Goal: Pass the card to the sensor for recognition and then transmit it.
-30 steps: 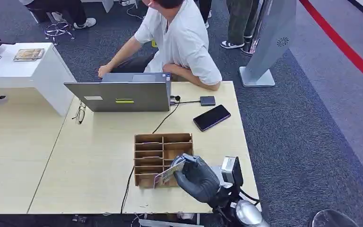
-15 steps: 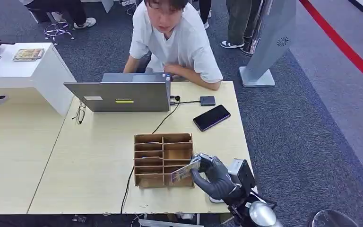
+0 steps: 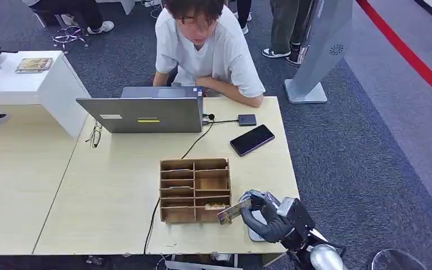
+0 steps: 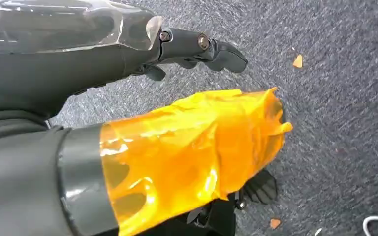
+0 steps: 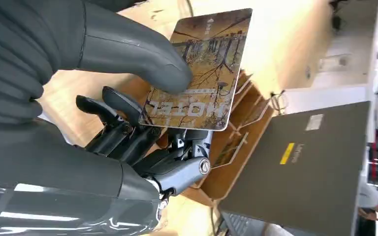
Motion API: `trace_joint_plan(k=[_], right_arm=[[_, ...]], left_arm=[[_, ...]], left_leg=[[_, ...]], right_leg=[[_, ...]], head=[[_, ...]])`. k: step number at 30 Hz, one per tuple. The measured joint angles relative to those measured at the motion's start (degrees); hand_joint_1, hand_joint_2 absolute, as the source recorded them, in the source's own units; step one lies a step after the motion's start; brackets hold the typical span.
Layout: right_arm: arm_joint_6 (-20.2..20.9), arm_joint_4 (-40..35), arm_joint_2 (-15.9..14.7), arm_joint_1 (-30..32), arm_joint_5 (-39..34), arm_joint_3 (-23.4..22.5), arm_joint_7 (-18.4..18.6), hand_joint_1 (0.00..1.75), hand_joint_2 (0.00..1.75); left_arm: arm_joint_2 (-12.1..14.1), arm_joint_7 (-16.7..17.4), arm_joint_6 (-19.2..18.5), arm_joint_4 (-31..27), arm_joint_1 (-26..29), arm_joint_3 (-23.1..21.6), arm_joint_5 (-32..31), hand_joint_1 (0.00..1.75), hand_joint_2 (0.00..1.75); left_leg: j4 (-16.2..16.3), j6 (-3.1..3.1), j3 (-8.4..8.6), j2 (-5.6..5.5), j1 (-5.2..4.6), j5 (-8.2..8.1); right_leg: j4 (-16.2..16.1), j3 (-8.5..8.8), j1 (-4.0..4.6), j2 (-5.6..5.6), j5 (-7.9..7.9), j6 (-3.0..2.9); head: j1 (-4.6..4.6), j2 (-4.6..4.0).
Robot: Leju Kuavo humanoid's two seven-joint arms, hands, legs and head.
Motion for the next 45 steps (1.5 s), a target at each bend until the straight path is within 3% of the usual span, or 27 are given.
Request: trace_joint_plan(k=[8, 22, 31, 37, 45], right_arm=[[-1.27, 0.79, -1.11, 0.12, 2.14, 0.00, 1.09, 1.75, 1.75], [-7.71, 1.40, -1.40, 0.17, 9.07, 0.33, 4.98, 1.75, 1.75], [-7.08, 1.40, -1.42, 0.33, 7.32, 0.37, 4.59, 1.75, 1.75], [-13.81, 0.66, -2.88, 1.49, 15.51, -0.04, 8.54, 1.75, 1.75], [-15.02, 0.09, -3.76, 2.06, 19.62, -0.07, 11.34, 1.75, 1.75]], left_arm=[[0.00, 0.28, 0.50, -0.31, 0.06, 0.39, 0.00, 0.00, 0.00], [0.04, 0.52, 0.90, -0.85, 0.05, 0.74, 0.00, 0.00, 0.00], [0.04, 0.52, 0.90, -0.87, 0.06, 0.74, 0.00, 0.00, 0.00], [0.02, 0.79, 0.68, -0.94, 0.05, 0.87, 0.00, 0.00, 0.00], [0.02, 1.03, 0.31, -0.94, -0.01, 1.22, 0.00, 0.00, 0.00]], left_leg=[[0.00, 0.00, 0.00, 0.00, 0.01, 0.00], [0.00, 0.00, 0.00, 0.00, 0.00, 0.00], [0.00, 0.00, 0.00, 0.00, 0.01, 0.00], [0.00, 0.00, 0.00, 0.00, 0.00, 0.00], [0.00, 0.01, 0.01, 0.00, 0.00, -0.01]], right_leg=[[0.01, 0.00, 0.01, 0.00, -0.01, 0.02], [0.00, 0.01, 0.00, 0.00, -0.02, 0.02], [0.00, 0.01, 0.01, 0.00, -0.02, 0.02], [0.00, 0.01, 0.00, 0.00, -0.02, 0.02], [0.00, 0.01, 0.00, 0.00, -0.02, 0.02]], head=[[-0.02, 0.00], [0.00, 0.00], [-0.02, 0.00], [0.00, 0.00], [-0.02, 0.00]])
